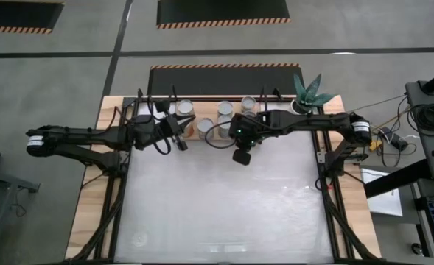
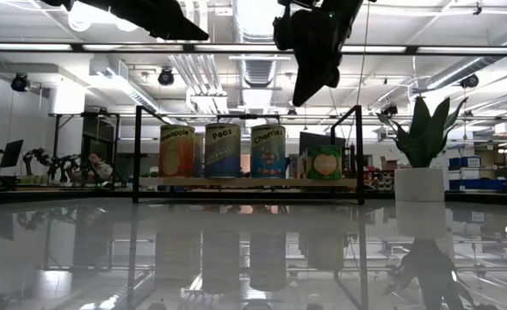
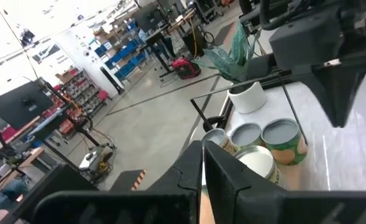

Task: Pick and place cans onto a shelf
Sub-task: Adjust the cans on the shelf

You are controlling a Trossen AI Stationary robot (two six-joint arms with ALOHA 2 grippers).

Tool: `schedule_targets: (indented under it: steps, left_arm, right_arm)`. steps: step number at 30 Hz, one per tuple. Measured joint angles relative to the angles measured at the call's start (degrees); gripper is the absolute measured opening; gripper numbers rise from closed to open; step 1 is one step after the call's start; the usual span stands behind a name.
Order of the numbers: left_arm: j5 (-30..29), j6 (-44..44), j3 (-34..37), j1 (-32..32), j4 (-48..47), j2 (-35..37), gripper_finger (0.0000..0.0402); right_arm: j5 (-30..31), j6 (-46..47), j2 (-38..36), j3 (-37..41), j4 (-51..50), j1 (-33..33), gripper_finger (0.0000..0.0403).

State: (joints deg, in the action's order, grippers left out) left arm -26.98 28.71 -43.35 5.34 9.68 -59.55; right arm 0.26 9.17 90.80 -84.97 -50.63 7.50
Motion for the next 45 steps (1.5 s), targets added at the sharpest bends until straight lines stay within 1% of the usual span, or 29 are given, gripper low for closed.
schedule_targets:
  steps: [3, 21, 26, 32, 37, 40, 45]
  left_arm:
    - [0.0, 0.4, 0.0, 0.0, 0.1, 0.0, 0.0]
    - [0.0, 0.4, 0.0, 0.0, 0.2, 0.0, 0.0]
    - [0.0, 0.4, 0.0, 0.0, 0.2, 0.0, 0.0]
    - [0.0, 0.4, 0.0, 0.0, 0.9, 0.0, 0.0]
    - [0.0, 0.4, 0.0, 0.0, 0.9, 0.0, 0.0]
    - [0.0, 0.4, 0.0, 0.0, 0.9, 0.0, 0.0]
    - [0.0, 0.4, 0.0, 0.0, 0.8, 0.0, 0.0]
  right_arm:
    - [1.6, 0.3, 0.0, 0.0, 0.0, 0.0, 0.0009]
    - [1.5, 0.3, 0.1, 0.0, 0.2, 0.0, 0.0009]
    - [3.2, 0.3, 0.2, -0.8, 0.0, 0.3, 0.0009]
    - [3.4, 0.0, 0.7, -5.6, 0.3, 2.3, 0.0009]
    - [3.4, -2.5, 4.2, -10.7, -1.0, 4.1, 0.0009]
    - [3.3, -5.7, 7.6, -15.3, -6.2, 4.7, 0.0009]
    - [3.7, -9.8, 12.8, -23.6, -18.7, 6.1, 0.0009]
